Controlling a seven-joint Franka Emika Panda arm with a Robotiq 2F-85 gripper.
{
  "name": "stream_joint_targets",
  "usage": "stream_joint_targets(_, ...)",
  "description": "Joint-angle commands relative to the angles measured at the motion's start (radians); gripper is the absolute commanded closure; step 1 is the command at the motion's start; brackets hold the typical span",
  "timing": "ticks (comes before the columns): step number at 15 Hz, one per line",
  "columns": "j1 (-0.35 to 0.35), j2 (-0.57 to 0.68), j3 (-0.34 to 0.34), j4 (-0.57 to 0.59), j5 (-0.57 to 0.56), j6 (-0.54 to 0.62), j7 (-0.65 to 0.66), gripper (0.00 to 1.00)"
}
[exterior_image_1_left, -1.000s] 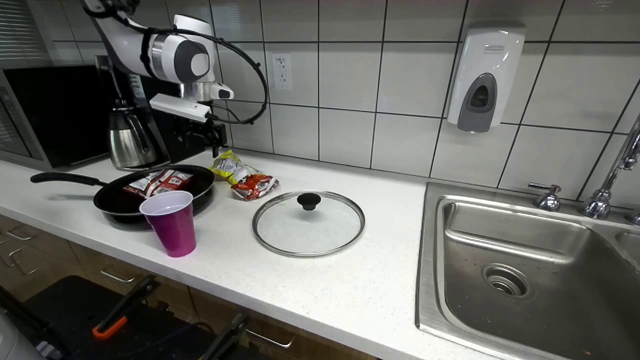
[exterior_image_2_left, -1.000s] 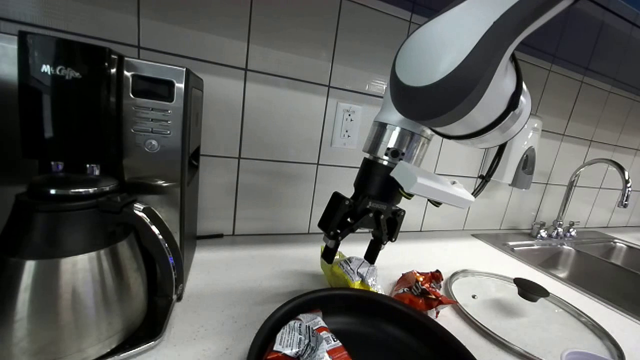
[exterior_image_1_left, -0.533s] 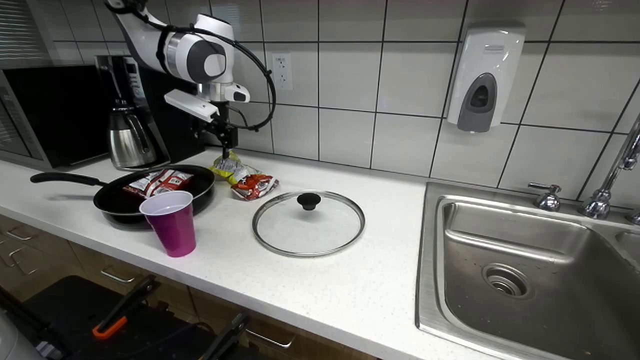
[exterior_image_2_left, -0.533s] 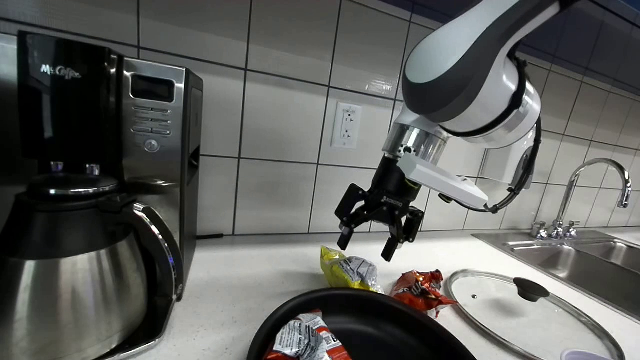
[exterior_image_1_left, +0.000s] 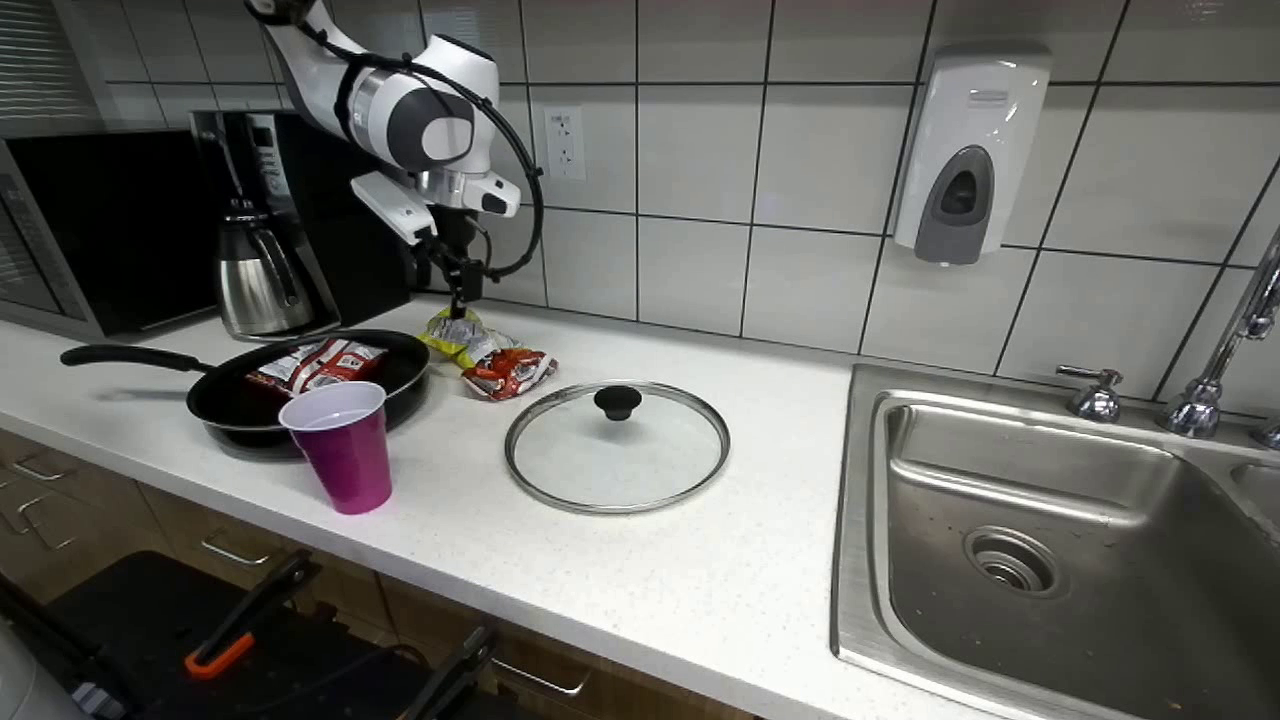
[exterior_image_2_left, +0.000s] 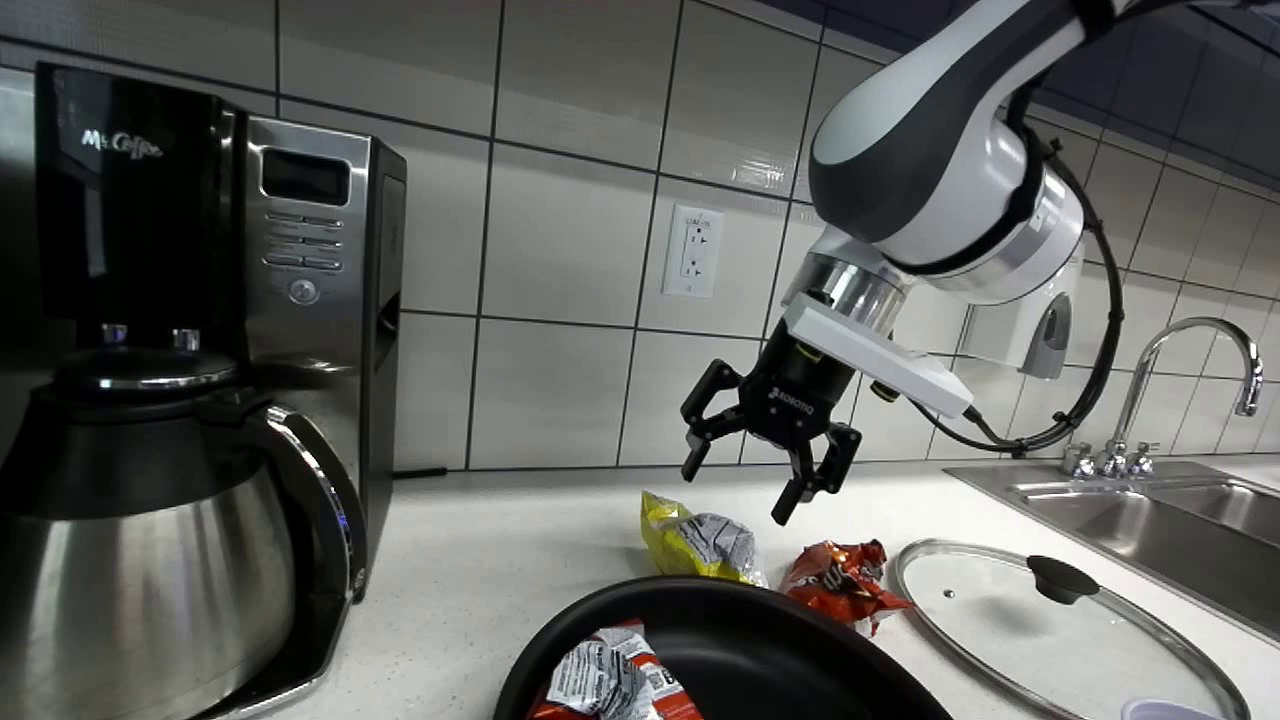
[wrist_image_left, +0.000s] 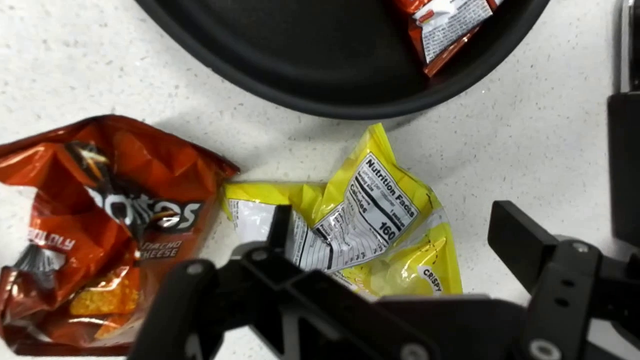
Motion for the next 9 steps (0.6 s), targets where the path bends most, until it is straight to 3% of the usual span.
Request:
stream_joint_targets(1,-0.010,0.040,0.006,0.060,0.060,-0.025,0.080,0.00)
stream_joint_targets(9,-0.009,0.124,-0.008,0.133,0.097,-0.020,0.178,0.00)
